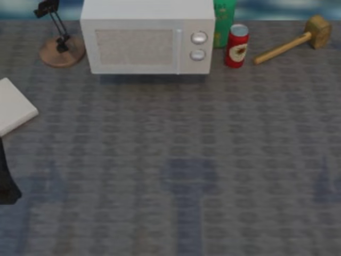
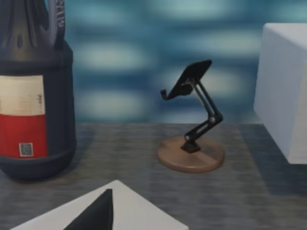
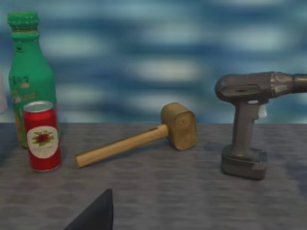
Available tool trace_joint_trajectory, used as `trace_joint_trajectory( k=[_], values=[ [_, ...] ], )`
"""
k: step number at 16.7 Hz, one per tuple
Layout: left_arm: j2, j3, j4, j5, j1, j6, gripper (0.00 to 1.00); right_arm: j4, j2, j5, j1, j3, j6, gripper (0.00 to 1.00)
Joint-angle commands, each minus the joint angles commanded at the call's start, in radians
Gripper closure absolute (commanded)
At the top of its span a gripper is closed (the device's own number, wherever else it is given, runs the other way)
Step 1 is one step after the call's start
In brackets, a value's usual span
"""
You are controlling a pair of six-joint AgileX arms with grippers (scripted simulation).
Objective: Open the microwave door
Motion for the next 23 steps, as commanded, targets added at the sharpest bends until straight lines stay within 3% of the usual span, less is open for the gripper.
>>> trace_joint_trajectory(
  k=[5,11,16,23],
  values=[
    [0.049,0.036,-0.051,-0.005,-0.015,0.004,0.0,0.0,0.0,0.0,0.0,0.0,0.0,0.0],
    [0.365,0.322,-0.331,-0.04,-0.111,-0.004,0.0,0.0,0.0,0.0,0.0,0.0,0.0,0.0],
    [0.758,0.779,-0.589,-0.076,-0.231,-0.072,0.0,0.0,0.0,0.0,0.0,0.0,0.0,0.0],
    [1.355,1.66,-0.891,-0.133,-0.413,-0.268,0.0,0.0,0.0,0.0,0.0,0.0,0.0,0.0]
  ],
)
